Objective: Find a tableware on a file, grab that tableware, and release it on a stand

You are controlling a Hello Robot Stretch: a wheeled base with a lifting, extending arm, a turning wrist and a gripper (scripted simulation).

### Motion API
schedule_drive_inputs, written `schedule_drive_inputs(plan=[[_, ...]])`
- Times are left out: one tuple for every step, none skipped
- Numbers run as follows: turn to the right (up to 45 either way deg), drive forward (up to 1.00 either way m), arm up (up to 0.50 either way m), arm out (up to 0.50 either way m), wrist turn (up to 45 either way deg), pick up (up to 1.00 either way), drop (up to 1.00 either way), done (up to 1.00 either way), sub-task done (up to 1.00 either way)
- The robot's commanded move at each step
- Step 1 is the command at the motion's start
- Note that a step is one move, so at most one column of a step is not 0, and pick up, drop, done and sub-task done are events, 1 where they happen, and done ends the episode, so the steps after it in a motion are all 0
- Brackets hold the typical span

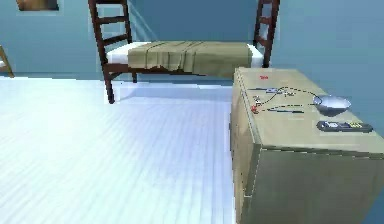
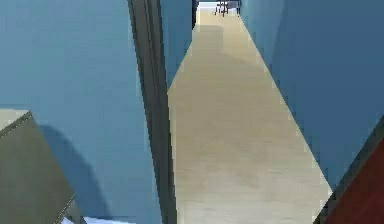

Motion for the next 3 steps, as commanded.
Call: schedule_drive_inputs(plan=[[45.0, 0.00, 0.00, 0.00, 0.0, 0.00, 0.00, 0.00, 0.00], [6.0, 0.00, 0.00, 0.00, 0.0, 0.00, 0.00, 0.00, 0.00], [0.0, 0.55, 0.00, 0.00, 0.0, 0.00, 0.00, 0.00, 0.00]])
